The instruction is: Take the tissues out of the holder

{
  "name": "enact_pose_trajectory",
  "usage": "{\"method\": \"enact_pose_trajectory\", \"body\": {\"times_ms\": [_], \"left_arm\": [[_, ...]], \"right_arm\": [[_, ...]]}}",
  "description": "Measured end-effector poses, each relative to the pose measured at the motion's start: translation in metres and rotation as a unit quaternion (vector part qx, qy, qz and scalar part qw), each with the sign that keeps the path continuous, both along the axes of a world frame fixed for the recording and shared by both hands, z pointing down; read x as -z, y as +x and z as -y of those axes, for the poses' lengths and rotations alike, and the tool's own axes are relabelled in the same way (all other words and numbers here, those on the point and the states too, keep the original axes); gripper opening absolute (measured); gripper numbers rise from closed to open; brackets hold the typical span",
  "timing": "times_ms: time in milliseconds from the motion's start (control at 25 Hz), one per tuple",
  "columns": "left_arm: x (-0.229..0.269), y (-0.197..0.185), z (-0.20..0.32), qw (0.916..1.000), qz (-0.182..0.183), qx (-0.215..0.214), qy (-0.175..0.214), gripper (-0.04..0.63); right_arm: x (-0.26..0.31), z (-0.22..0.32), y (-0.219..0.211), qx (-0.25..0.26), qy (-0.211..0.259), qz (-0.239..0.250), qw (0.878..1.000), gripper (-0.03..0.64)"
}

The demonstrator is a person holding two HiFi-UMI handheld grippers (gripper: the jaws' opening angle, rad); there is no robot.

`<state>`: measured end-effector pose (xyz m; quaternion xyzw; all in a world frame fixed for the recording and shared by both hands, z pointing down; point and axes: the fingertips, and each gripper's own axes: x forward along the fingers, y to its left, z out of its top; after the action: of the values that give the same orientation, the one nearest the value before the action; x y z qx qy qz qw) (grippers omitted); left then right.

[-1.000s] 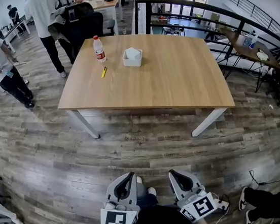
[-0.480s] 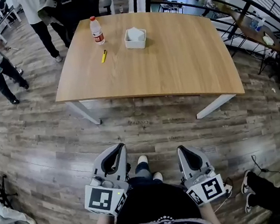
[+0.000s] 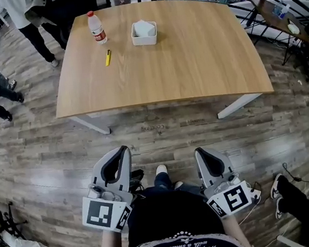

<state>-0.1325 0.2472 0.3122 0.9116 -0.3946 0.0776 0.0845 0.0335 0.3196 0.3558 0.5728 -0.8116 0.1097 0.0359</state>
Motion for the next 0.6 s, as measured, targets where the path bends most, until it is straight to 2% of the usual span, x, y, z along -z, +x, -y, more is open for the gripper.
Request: {"method": "enact_pose_trajectory", "body": {"times_ms": [120, 360, 600], "left_arm": [[0.005, -0.006, 0.017, 0.9995, -0.032, 0.004, 0.003, 0.005], [0.018, -0.019, 0.043, 0.9975, -0.068, 0.019, -0.002, 0.005], [0.017, -0.024, 0.050, 0.9963, -0.079, 0.032, -0.010, 0.005]], "right_arm": [[-0.001, 0.008, -0.006, -0.001, -0.003, -0.001, 1.000, 0.012], [-0.001, 0.022, -0.009, 0.000, -0.008, -0.001, 1.000, 0.012], [-0.002, 0.030, -0.013, 0.010, -0.011, 0.003, 1.000, 0.012]]}}
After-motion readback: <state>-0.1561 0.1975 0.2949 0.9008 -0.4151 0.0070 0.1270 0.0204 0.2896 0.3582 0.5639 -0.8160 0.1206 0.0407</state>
